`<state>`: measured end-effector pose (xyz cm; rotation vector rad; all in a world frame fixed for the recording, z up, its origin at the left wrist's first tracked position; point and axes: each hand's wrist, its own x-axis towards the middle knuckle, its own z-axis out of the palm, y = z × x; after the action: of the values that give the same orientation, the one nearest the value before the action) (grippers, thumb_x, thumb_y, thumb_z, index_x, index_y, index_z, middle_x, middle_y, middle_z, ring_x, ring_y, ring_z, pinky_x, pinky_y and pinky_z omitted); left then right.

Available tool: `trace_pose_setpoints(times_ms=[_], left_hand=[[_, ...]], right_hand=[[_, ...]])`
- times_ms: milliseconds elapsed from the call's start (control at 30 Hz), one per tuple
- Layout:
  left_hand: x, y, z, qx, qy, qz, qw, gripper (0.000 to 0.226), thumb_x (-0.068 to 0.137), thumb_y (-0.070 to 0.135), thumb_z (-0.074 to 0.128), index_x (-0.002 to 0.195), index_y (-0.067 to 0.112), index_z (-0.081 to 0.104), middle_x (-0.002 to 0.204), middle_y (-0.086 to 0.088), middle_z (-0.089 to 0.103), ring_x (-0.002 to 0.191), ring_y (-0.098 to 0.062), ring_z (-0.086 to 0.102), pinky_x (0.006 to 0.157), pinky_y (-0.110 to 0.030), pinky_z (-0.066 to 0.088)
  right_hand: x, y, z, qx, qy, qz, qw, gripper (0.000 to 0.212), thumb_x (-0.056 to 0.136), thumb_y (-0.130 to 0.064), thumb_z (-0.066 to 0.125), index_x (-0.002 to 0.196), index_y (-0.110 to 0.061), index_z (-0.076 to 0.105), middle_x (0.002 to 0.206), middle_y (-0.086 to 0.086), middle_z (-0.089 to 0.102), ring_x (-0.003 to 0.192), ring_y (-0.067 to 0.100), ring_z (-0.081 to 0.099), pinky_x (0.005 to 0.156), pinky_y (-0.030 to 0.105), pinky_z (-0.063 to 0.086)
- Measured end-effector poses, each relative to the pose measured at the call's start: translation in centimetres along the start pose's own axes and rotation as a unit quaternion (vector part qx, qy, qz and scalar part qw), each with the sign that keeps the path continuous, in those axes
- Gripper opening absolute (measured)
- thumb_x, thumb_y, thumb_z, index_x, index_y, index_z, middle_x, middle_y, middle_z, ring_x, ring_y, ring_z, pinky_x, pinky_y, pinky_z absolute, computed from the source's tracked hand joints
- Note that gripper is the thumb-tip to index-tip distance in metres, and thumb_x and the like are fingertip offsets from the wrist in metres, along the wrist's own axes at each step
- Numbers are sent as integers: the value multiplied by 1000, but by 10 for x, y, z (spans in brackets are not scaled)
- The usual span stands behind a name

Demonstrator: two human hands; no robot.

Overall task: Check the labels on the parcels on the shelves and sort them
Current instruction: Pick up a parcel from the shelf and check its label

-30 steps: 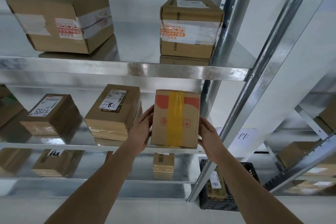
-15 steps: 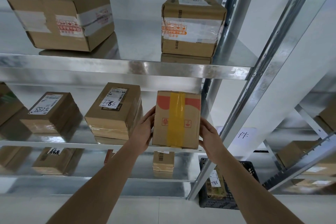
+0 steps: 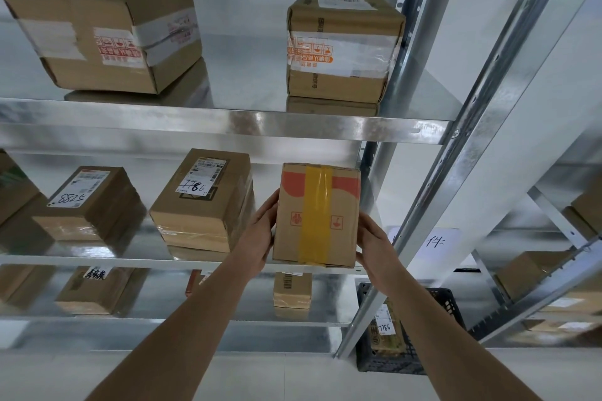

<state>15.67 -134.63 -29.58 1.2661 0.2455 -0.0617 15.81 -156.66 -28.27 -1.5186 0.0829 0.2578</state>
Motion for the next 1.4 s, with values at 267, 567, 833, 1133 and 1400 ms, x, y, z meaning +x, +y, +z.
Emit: trace_pose_setpoints(times_ms=[267,567,833,1133,1400], left_hand=[[-5,3,4,20,-18,4,1000,42,112,22,32,148,33,50,108,-18,71,110,-33,68,83,-31,57],[1,7,3,26,15,-35,999,32,113,31,28,102,34,59,98,4,72,102,-17,66,101,-38,47],[-4,18,-4,110,-28,-45,992,43,107,49,38,126,19,62,113,-7,67,118,-26,59,117,-47,37],[-13,24,6,79,-35,0,996,54,70,73,65,101,28,72,121,-35,62,118,-45,61,112,-56,44],[-7,18,1,60,-105,3,993,43,72,78,64,98,46,75,91,-30,51,87,-38,48,79,-45,44]], right_hand=[[4,2,5,5,29,-10,1000,39,110,-7,25,115,-25,59,105,2,71,99,20,71,78,32,60],[15,-7,-3,60,8,20,998,27,110,-11,34,127,-13,56,98,3,70,77,12,71,69,30,60],[14,-15,-3,16,5,10,1000,32,110,-35,37,116,-21,65,94,-5,78,86,14,76,71,28,59],[13,-21,-2,-36,7,9,999,40,109,-38,36,105,-18,70,75,-4,73,84,19,72,75,28,53],[14,-24,2,-32,6,40,999,47,111,-35,30,85,-18,65,62,-7,71,60,9,70,59,19,55]])
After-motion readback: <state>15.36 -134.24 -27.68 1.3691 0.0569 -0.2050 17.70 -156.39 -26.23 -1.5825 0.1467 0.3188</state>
